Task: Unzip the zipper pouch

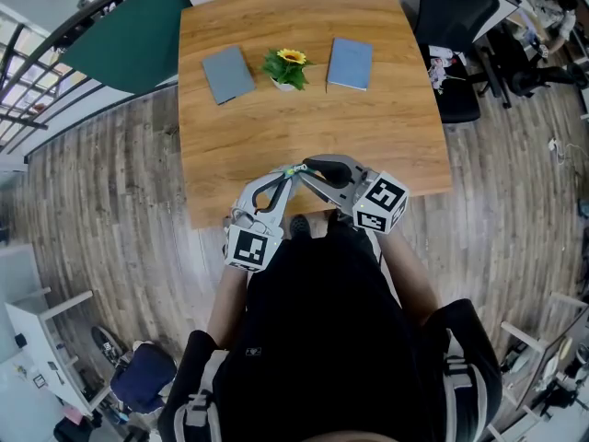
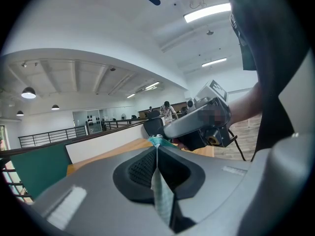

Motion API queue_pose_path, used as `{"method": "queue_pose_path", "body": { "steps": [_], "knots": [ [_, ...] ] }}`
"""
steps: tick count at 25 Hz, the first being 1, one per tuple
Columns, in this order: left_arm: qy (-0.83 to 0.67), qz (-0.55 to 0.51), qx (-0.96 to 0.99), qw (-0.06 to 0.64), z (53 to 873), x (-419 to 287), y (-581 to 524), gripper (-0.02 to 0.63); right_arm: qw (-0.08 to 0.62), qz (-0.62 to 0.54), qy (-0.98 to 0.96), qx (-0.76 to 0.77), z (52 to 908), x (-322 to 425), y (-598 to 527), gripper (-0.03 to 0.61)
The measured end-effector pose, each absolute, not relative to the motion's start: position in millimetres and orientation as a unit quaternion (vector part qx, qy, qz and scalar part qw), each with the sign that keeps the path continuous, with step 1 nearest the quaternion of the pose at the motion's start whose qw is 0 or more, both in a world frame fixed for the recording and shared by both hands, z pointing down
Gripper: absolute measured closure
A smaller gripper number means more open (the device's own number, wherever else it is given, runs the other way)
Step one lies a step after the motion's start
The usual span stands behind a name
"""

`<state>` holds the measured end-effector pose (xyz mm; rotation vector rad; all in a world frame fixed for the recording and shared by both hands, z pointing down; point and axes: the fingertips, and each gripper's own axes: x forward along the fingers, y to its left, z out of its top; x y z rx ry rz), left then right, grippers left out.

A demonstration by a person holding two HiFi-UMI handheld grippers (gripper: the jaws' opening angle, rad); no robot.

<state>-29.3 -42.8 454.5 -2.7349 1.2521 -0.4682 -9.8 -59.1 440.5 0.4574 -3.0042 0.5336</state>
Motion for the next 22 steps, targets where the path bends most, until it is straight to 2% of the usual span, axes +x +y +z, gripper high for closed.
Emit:
{"method": "queue_pose_path", "body": {
  "steps": [9, 14, 22],
  "knots": [
    [0.42, -0.172, -0.889, 0.059, 460, -30, -42, 0.601, 0.039, 0.25, -0.954, 0.158, 454, 0, -61, 0.5],
    [0.425, -0.174, -0.886, 0.056, 464, -32, -41, 0.601, 0.012, 0.33, -0.933, 0.139, 460, 1, -58, 0.497],
    [0.408, -0.188, -0.891, 0.071, 468, -23, -37, 0.601, -0.016, 0.384, -0.914, 0.129, 460, 3, -62, 0.477]
  ]
}}
